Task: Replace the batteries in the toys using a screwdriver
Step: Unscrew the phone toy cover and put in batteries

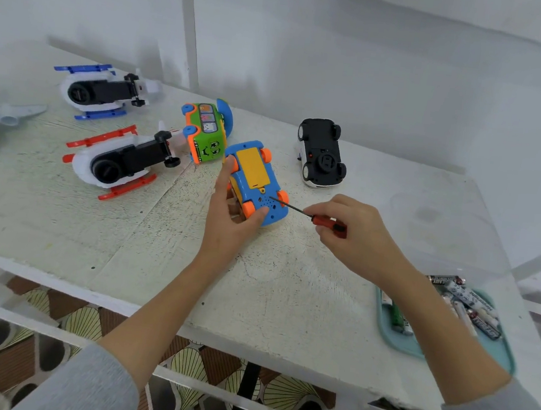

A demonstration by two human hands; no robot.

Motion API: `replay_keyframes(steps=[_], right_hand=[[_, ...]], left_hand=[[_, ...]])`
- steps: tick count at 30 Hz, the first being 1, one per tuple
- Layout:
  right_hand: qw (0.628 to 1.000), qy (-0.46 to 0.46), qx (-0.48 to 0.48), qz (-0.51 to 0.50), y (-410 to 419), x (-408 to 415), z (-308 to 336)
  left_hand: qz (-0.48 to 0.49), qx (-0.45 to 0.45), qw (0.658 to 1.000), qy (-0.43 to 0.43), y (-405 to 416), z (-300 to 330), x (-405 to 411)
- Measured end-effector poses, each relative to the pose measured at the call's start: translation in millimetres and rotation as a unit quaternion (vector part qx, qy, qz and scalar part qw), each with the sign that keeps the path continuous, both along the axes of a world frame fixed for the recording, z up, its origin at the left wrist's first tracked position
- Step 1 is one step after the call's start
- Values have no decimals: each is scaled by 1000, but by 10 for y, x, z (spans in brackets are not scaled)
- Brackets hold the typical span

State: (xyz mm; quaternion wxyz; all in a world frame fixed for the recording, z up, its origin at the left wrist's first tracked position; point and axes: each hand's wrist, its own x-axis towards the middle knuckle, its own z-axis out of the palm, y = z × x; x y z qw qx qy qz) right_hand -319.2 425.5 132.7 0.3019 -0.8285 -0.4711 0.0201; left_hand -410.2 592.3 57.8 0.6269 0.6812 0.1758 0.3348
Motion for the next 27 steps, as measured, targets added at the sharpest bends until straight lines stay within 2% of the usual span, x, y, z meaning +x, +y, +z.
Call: replay_keyframes(steps=[9, 17, 22, 27], right_hand=[[1000, -14, -24, 5, 61, -2, -4], [995, -31, -96, -21, 99, -65, 13], [996, -29, -83, -14, 125, -75, -73], [998, -27, -60, -11, 194, -93, -129]], left_hand=[[6, 19, 1000, 10, -36, 2, -1], [28, 40, 998, 44, -10, -66, 34], [31, 23, 998, 57, 12, -39, 43], [19, 10, 999, 35, 31, 12, 35]])
